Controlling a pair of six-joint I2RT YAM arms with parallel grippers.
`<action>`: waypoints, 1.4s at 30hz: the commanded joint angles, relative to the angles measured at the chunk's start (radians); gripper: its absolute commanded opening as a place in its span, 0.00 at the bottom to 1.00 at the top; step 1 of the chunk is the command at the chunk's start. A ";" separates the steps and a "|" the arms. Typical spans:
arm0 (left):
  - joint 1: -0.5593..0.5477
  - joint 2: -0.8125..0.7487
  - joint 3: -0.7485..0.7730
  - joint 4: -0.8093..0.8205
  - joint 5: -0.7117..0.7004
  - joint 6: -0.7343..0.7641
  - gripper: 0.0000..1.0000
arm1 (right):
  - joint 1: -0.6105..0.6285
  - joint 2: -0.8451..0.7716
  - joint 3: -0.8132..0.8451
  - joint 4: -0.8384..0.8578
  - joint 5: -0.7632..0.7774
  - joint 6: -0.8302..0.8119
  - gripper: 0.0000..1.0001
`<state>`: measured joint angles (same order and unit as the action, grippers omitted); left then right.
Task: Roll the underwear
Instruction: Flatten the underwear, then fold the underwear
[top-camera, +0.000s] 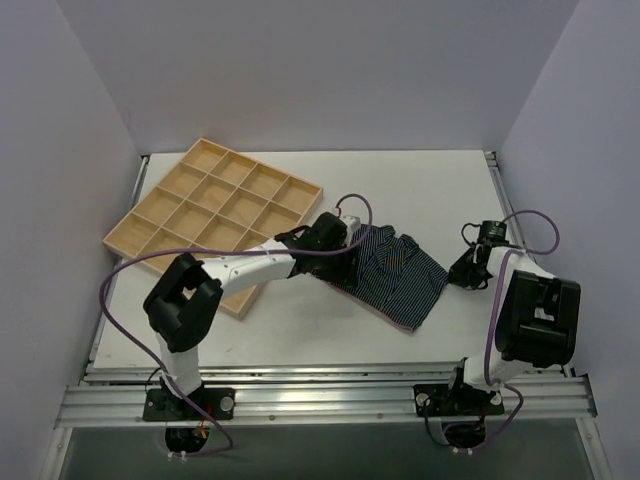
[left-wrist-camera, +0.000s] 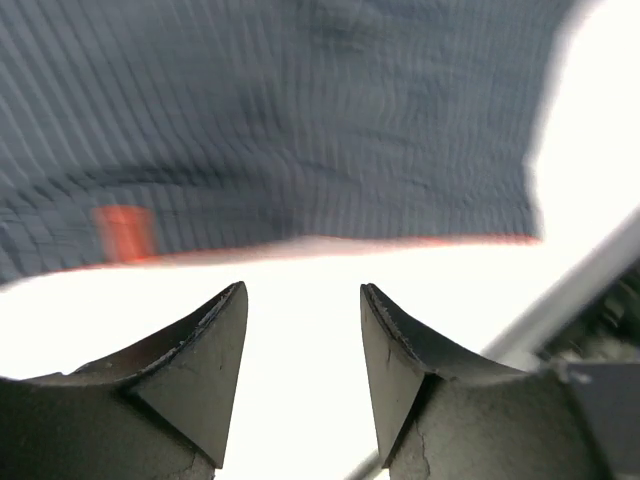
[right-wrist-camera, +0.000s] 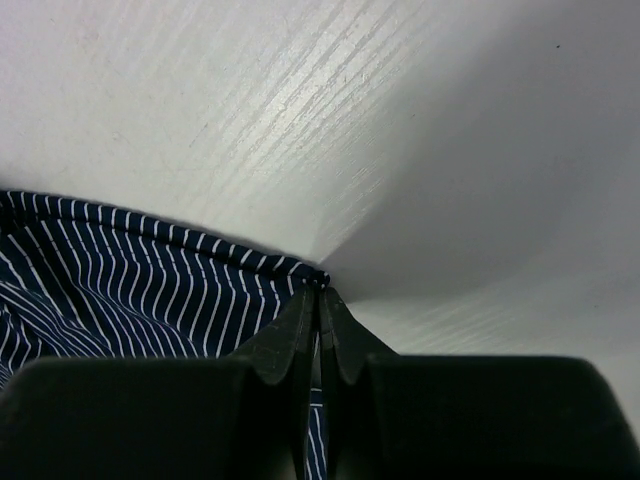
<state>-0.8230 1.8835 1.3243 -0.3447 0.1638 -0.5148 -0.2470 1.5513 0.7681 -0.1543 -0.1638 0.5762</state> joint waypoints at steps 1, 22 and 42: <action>-0.140 -0.118 -0.010 0.087 -0.070 0.038 0.57 | 0.008 -0.003 -0.024 -0.077 0.014 0.010 0.00; -0.367 0.184 0.236 0.171 -0.072 0.085 0.61 | -0.006 -0.082 -0.024 -0.131 0.001 0.011 0.00; -0.424 0.289 0.253 0.181 -0.102 0.064 0.61 | -0.026 -0.059 -0.010 -0.129 0.012 0.001 0.00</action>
<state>-1.2297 2.1544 1.5452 -0.2054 0.0753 -0.4374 -0.2680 1.5036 0.7513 -0.2501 -0.1719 0.5774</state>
